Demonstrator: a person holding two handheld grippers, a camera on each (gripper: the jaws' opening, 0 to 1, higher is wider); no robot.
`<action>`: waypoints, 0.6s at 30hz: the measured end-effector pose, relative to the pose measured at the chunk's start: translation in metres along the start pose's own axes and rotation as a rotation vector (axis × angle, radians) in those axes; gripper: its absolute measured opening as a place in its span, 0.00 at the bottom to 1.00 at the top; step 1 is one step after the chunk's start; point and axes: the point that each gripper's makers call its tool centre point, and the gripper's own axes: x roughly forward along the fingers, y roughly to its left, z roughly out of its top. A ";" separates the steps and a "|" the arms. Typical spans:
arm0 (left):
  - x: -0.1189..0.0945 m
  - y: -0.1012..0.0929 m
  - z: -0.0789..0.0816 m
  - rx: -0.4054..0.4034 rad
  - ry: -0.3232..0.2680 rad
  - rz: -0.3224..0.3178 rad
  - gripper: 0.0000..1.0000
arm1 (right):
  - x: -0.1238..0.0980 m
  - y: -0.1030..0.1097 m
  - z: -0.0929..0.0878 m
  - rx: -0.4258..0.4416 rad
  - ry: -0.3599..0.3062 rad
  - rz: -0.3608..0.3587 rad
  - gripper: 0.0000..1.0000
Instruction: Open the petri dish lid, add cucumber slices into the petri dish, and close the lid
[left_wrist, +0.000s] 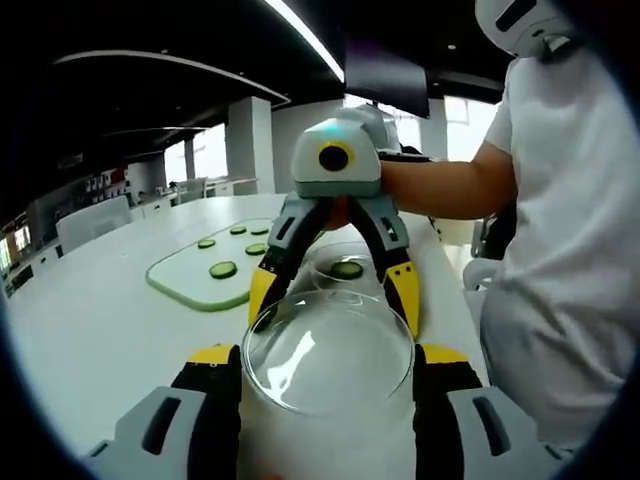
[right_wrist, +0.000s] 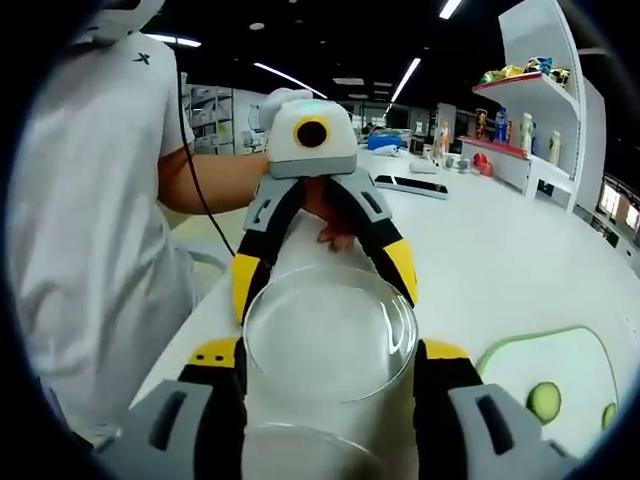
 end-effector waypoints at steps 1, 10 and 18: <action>0.000 0.000 -0.001 0.012 0.004 -0.002 0.68 | 0.000 0.000 0.000 0.000 -0.001 0.000 0.67; 0.001 -0.001 0.000 0.019 -0.006 -0.012 0.68 | 0.000 0.000 0.000 -0.005 0.006 0.008 0.67; 0.001 -0.001 -0.001 0.013 -0.017 -0.016 0.68 | -0.001 0.000 0.000 -0.005 0.000 0.012 0.66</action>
